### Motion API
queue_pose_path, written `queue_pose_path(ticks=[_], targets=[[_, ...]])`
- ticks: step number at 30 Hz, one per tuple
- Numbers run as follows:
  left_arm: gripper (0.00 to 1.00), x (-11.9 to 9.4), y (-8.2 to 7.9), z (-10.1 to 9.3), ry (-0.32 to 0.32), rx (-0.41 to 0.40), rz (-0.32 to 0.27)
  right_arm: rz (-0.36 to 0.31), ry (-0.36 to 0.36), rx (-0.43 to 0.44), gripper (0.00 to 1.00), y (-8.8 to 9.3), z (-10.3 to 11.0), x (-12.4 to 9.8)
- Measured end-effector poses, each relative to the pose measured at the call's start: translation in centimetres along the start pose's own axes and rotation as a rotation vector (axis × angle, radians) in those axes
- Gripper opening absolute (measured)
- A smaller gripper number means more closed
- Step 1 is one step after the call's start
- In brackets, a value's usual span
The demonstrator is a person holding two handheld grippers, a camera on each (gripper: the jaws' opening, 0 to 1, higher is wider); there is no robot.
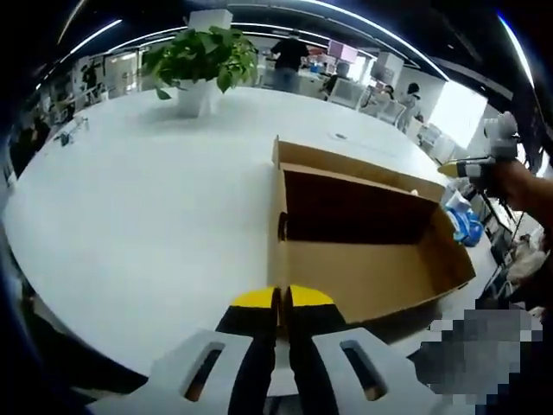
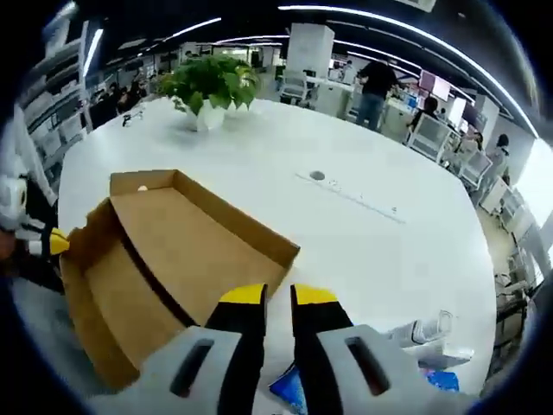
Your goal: Operate the shoe box by opening the lid, removing the specified soft item, and placing it in the target area until the item is outside and the box remains undamaged.
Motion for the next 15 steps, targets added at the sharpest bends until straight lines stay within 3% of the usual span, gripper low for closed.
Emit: queue_pose_path(ticks=[3, 5, 8, 15], targets=[[0.00, 0.0, 0.0, 0.0, -0.002, -0.002, -0.004, 0.078, -0.003, 0.098, 0.10, 0.1, -0.5, 2.1], [0.00, 0.0, 0.0, 0.0, -0.004, -0.007, -0.005, 0.121, -0.006, 0.074, 0.10, 0.4, -0.6, 3.1], [0.00, 0.0, 0.0, 0.0, -0.006, -0.007, -0.004, 0.157, -0.011, 0.136, 0.09, 0.9, -0.4, 4.0], [0.00, 0.0, 0.1, 0.0, -0.011, -0.010, -0.010, 0.192, -0.007, 0.127, 0.09, 1.6, -0.4, 4.9]])
Point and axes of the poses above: the point that each gripper's makers call its tool centre point, and the gripper's own axes: x roughly forward along the fingers, z roughly to its left, y roughly out of its underside, the point moved 3 cm from there along -x, roughly backward along the fingers, and after that the axes turned 8 degrees about -z, right-handed, at the moved point
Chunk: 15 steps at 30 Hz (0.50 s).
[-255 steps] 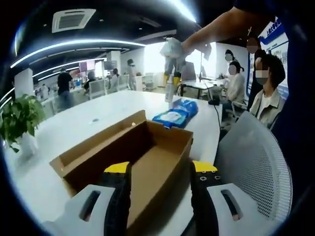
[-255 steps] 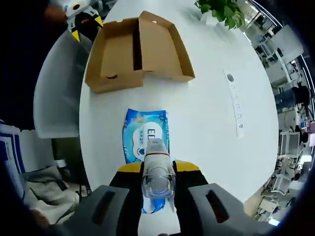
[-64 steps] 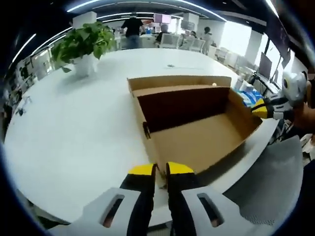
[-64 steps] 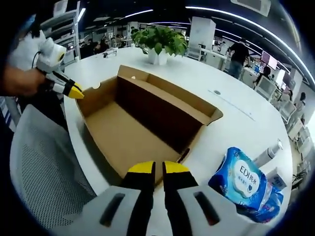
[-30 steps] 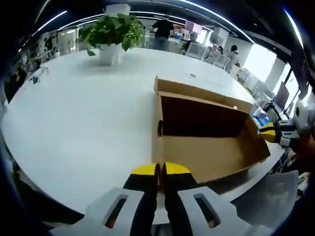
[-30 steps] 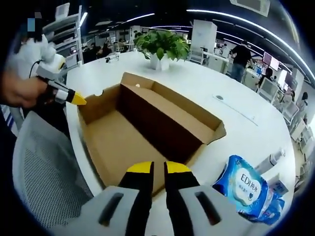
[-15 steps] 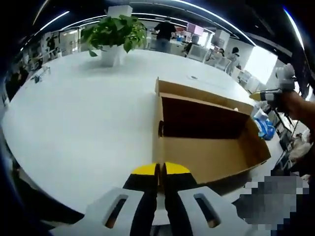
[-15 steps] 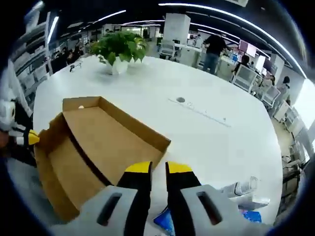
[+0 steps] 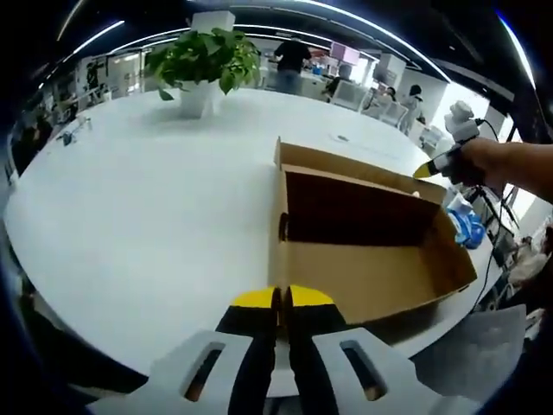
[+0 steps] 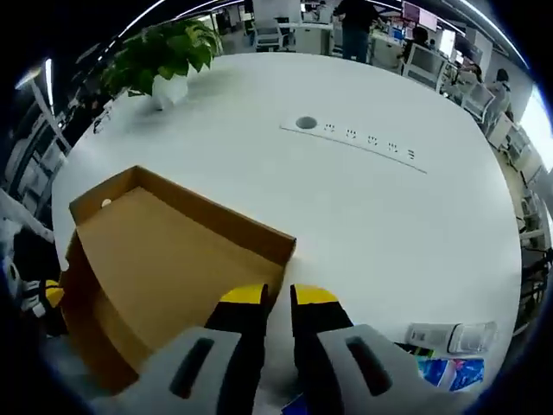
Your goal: Operate the shoe box by opening the lid, removing the specified soft item, and placing it in the target area until the item is outside and the box remains undamaged.
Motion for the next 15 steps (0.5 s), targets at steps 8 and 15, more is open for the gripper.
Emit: queue_pose_path(ticks=[8, 15], targets=[[0.00, 0.16, -0.04, -0.10, 0.002, -0.002, -0.002, 0.027, 0.004, 0.001, 0.08, 0.56, -0.28, 0.50], [0.00, 0.19, -0.07, -0.15, 0.004, 0.001, -0.004, 0.037, 0.000, 0.008, 0.07, 0.93, -0.20, 0.90]])
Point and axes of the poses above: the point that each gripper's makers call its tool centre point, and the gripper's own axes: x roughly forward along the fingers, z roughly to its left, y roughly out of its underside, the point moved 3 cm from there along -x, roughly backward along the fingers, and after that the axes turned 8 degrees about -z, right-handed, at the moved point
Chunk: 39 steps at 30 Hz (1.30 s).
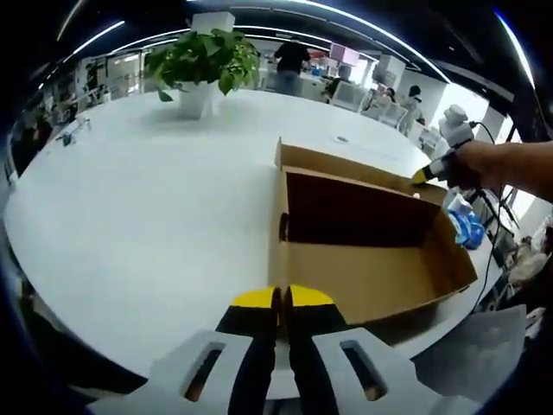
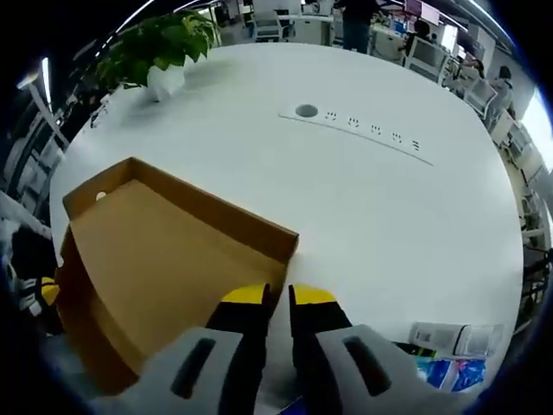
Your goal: Operate the shoe box by opening the lid, removing the specified soft item, and placing it in the target area until the item is outside and the box remains undamaged.
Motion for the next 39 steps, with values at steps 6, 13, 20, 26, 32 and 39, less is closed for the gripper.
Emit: queue_pose_path(ticks=[6, 13, 20, 26, 32, 39], targets=[[0.00, 0.0, 0.0, 0.0, 0.000, -0.001, -0.001, -0.003, -0.005, -0.010, 0.03, 0.0, 0.1, 0.0], [0.00, 0.0, 0.0, 0.0, 0.000, 0.008, -0.002, -0.012, -0.001, -0.017, 0.02, -0.2, 0.2, -0.2], [0.00, 0.1, 0.0, 0.0, 0.000, 0.010, -0.001, -0.029, -0.006, -0.011, 0.00, -0.6, 0.2, -0.9], [0.00, 0.1, 0.0, 0.0, 0.001, 0.015, -0.002, -0.065, -0.009, 0.003, 0.00, -1.4, 0.3, -1.8], [0.00, 0.1, 0.0, 0.0, 0.002, 0.018, -0.002, -0.104, -0.023, 0.023, 0.00, -2.0, 0.3, -3.0], [0.00, 0.0, 0.0, -0.1, 0.001, 0.021, -0.002, -0.170, -0.038, 0.027, 0.00, -3.0, 0.7, -4.5]])
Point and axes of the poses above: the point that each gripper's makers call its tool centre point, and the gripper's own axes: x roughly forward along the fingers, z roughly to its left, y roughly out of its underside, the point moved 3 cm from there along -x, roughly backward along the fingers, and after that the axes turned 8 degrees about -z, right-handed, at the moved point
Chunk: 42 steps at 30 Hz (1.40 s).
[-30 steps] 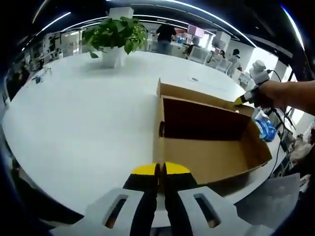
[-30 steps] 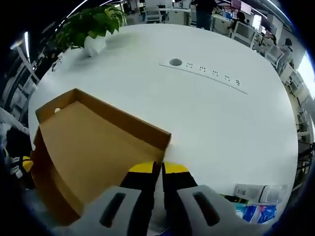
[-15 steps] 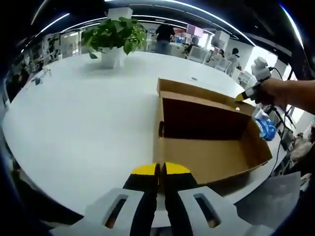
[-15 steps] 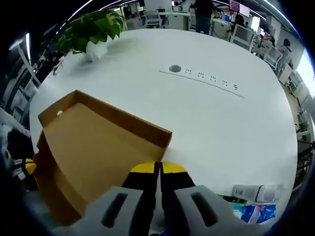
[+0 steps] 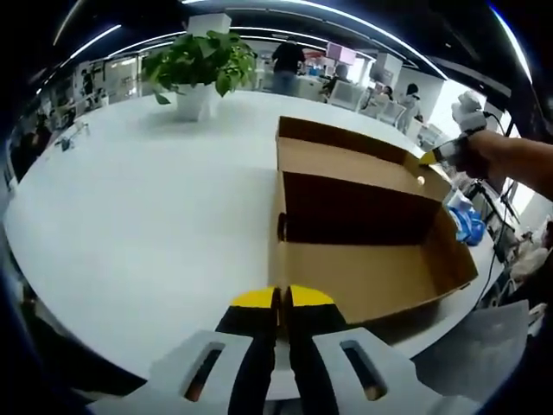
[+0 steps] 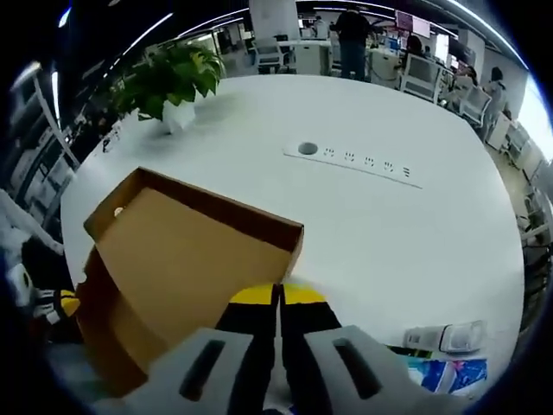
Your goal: Operate the shoe box by opening the lid, removing the specified soft item, and placing it in the target area until the item is outside and the box remains undamaged.
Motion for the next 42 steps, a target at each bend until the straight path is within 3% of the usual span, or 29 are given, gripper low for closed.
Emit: queue_pose_path(ticks=[17, 42], targets=[[0.00, 0.0, 0.0, 0.0, -0.003, -0.012, -0.006, -0.143, -0.037, -0.054, 0.00, -2.4, 1.8, -3.5], [0.00, 0.2, 0.1, 0.0, -0.007, -0.011, -0.013, -0.225, -0.036, -0.109, 0.00, -1.8, 3.3, -7.1]])
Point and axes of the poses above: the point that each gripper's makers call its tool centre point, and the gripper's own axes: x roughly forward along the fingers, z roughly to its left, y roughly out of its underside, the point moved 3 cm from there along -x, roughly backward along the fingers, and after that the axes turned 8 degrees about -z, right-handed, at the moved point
